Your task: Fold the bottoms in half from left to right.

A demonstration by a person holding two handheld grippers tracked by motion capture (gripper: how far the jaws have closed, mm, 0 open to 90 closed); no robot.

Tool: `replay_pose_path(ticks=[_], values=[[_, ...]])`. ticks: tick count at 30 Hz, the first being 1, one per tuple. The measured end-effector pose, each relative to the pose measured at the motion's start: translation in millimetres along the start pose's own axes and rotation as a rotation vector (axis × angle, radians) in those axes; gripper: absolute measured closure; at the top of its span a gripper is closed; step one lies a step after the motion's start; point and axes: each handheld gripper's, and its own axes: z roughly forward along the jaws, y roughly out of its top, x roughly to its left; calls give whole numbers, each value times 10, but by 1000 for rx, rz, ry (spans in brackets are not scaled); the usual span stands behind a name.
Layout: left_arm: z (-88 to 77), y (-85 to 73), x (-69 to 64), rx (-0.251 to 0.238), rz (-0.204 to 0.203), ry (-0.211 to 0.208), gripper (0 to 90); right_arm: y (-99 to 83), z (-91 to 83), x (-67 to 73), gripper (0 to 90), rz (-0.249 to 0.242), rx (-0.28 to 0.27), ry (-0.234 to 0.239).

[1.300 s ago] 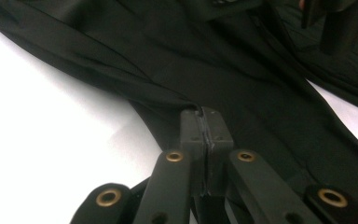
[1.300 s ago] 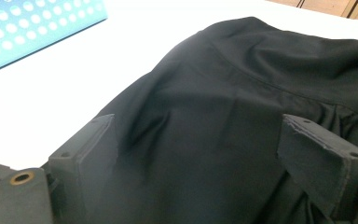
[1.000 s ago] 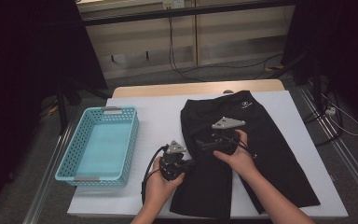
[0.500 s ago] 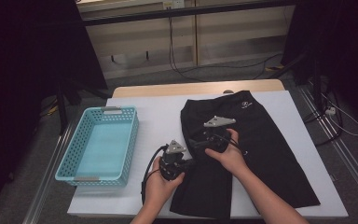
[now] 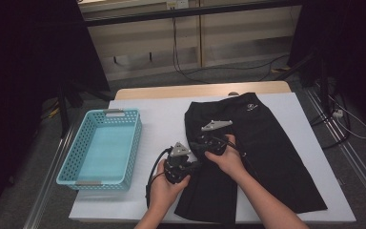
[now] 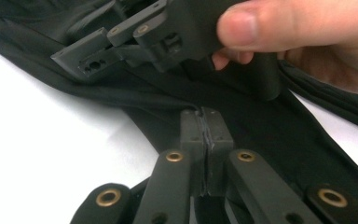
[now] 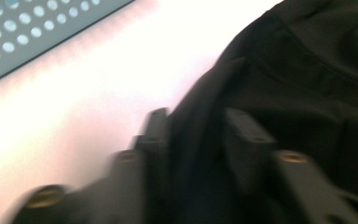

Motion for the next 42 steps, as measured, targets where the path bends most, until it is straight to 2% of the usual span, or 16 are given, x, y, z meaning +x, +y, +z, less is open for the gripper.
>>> replay_pose_path(ticks=[3, 5, 9, 14, 17, 19, 20, 23, 25, 27, 28, 32, 37, 42], values=[[9, 13, -8, -6, 7, -4, 891, -3, -25, -24, 892, -7, 19, 17], [12, 22, -16, -10, 6, -8, 891, 1, -79, -65, 899, -4, 23, 12], [39, 48, -36, -15, 16, -14, 892, 12, -312, -166, 900, 2, -7, -34], [104, 80, -72, -21, 23, -32, 892, -76, -637, -264, 900, -34, -10, -100], [152, 70, -84, -9, 19, -43, 892, -179, -762, -325, 900, -25, 11, -111], [174, 60, -81, -1, 16, -44, 891, -254, -781, -358, 898, -26, 47, -119], [179, 57, -76, 7, 13, -45, 891, -284, -771, -371, 885, -28, 64, -118], [183, 36, -63, 10, 5, -41, 891, -312, -700, -376, 764, -60, 56, -125], [171, 30, -53, 9, 4, -40, 890, -282, -639, -366, 653, -58, 32, -141], [159, 29, -44, 3, 0, -38, 890, -214, -581, -352, 549, -63, -4, -138], [157, 27, -38, 1, -1, -40, 890, -174, -556, -344, 526, -76, -20, -147], [161, 17, -28, 1, -6, -41, 890, -13, -436, -320, 502, -86, -47, -135], [146, 6, -28, 5, -13, -38, 889, 132, -230, -276, 502, -123, -29, -139], [121, -10, -18, -1, -22, -37, 889, 186, -9, -252, 509, -113, -28, -114]])
